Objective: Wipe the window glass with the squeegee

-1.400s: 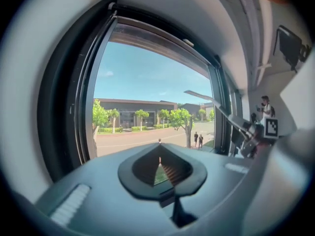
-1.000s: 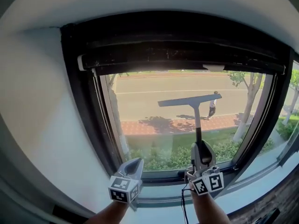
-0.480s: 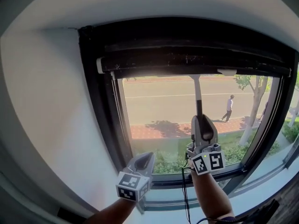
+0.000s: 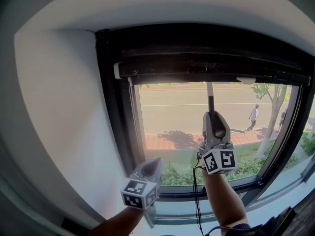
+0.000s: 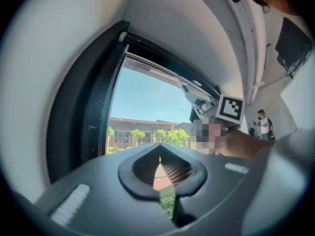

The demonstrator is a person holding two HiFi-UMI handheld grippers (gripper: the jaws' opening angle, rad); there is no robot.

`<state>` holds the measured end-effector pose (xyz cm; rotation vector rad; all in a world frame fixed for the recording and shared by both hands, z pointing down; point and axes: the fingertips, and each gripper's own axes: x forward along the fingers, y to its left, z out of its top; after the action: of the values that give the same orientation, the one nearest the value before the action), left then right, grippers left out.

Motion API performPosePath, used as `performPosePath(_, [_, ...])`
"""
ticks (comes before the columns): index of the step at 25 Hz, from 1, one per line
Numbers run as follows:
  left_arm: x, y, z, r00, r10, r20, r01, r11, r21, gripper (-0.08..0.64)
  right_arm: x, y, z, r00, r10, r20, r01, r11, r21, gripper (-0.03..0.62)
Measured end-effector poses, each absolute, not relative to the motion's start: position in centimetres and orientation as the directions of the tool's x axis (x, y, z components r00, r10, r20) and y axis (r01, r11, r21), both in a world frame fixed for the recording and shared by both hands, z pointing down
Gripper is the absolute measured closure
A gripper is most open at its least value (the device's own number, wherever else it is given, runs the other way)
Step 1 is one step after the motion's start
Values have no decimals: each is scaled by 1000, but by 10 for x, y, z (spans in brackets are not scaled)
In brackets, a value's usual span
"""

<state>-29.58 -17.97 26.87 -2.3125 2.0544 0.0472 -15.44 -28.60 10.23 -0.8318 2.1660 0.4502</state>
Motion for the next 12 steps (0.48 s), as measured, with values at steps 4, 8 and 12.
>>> performPosePath(4, [-309, -176, 271, 69, -997, -38, -997, -69, -16, 555, -155, -289, 105, -507, -424, -750, -692, 719, 60, 489])
performPosePath(8, [-316, -171, 270, 50, -997, -58, -999, -49, -23, 555, -156, -286, 114, -514, -434, -740, -696, 715, 64, 489])
performPosePath(12, [-316, -167, 273, 48, -997, -54, -999, -47, -20, 555, -156, -284, 126, -526, -447, -724, -699, 712, 69, 489])
